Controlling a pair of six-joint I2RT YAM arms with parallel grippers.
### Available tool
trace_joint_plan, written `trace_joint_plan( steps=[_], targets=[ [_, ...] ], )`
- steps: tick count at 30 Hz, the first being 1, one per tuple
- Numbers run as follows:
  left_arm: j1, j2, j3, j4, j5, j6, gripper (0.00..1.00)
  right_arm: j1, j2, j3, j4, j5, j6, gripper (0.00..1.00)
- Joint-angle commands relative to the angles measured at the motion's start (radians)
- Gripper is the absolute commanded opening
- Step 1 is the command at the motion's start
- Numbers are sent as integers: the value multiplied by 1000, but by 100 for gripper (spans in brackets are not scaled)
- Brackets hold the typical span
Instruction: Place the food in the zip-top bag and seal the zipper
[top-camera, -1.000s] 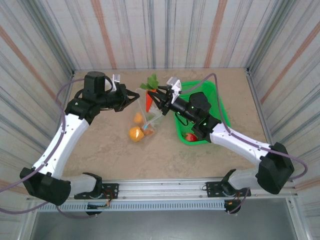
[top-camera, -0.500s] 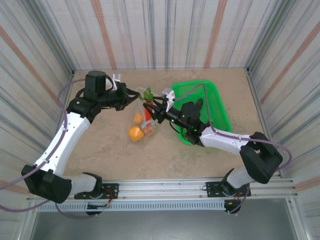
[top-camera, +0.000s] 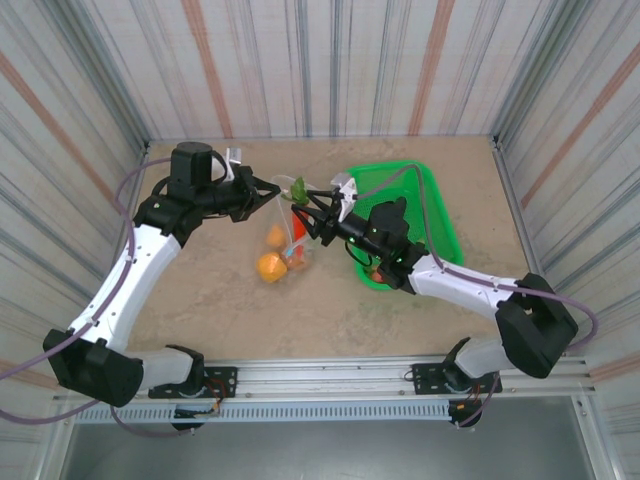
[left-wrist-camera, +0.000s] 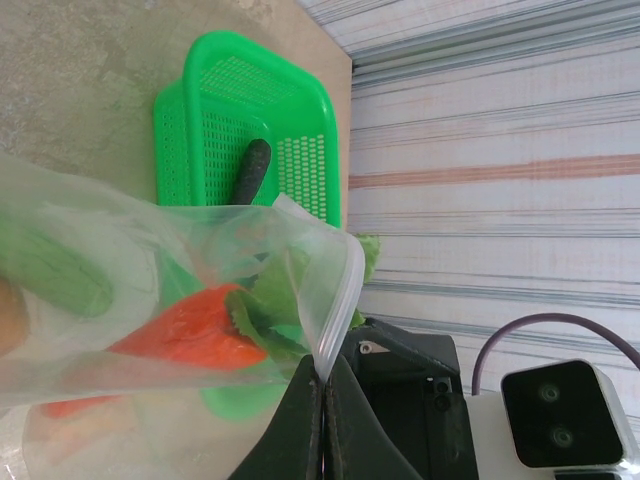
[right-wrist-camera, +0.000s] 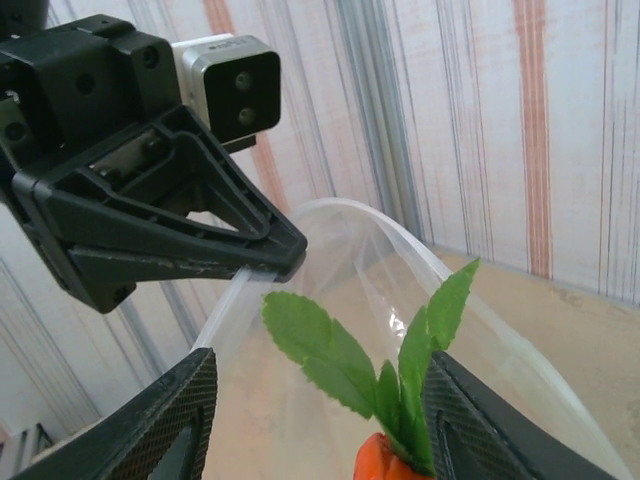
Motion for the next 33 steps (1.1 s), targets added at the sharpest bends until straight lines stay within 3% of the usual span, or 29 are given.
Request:
trace_joint_plan(
  steps=[1,6,15,19,23,26,30,33],
  targets=[
    [9,-32,-5,7,8,26,0,-17,-64,47,-115,-32,-25,51],
    [10,-40,1,-6,-1,65,0,-55,-138,65,-230,-46,-25,47],
    [10,-74,-20,15,72,155,0,-159,-189,225,-706,-43,-7,44],
    [10,-82,-24,1,91,186,0,-227,-132,335,-910,-212,54,52],
    [10,-82,-22,-9,106,194,0,-231,-71,368,-999,-312,34,56],
    [10,-82,-21,-14,110,194,0,-231,-28,367,-1029,-306,24,56],
    [10,-86,-10,-40,113,208,0,-232,7,370,-1043,-329,26,45],
    [10,-93,-11,-63,101,225,0,-221,23,403,-1088,-289,12,23]
  ],
)
